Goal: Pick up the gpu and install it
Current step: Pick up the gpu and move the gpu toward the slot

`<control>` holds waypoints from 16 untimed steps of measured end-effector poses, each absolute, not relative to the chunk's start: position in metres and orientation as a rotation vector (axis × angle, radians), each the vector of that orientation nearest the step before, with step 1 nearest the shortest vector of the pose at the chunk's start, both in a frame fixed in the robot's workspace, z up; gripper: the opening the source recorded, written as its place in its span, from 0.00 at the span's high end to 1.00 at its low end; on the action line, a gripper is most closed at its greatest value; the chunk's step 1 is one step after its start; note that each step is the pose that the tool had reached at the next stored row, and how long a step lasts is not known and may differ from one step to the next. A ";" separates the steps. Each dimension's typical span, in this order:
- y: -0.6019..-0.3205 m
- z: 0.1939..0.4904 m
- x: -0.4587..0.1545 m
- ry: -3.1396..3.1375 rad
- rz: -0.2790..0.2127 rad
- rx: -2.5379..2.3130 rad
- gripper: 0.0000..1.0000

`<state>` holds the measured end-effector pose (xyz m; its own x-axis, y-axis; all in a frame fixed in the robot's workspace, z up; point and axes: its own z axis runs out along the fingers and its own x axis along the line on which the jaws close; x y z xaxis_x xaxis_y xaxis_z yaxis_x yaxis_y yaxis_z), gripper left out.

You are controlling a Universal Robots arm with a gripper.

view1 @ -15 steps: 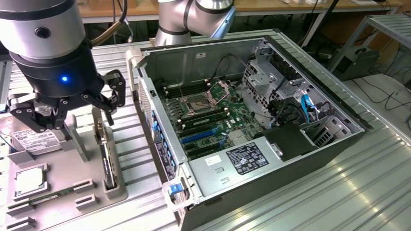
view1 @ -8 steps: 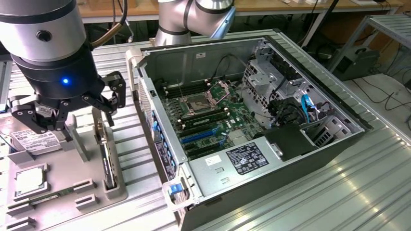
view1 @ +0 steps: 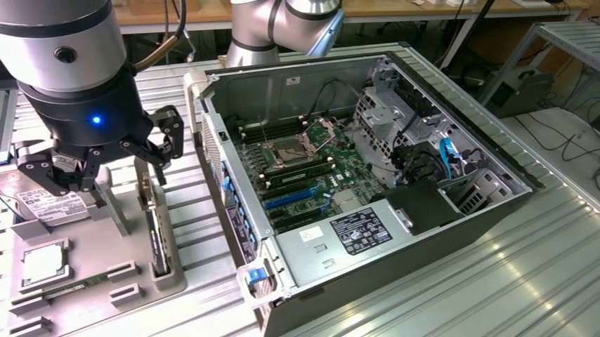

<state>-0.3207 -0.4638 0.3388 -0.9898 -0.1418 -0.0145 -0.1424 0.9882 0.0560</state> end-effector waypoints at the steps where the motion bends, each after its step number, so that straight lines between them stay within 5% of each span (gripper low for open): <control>1: -0.463 0.338 -0.321 3.123 0.089 -0.223 0.28; 16: -0.463 0.335 -0.321 3.132 0.091 -0.231 0.28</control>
<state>-0.3207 -0.4634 0.3350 -0.9892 -0.1465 -0.0039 -0.1465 0.9875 0.0575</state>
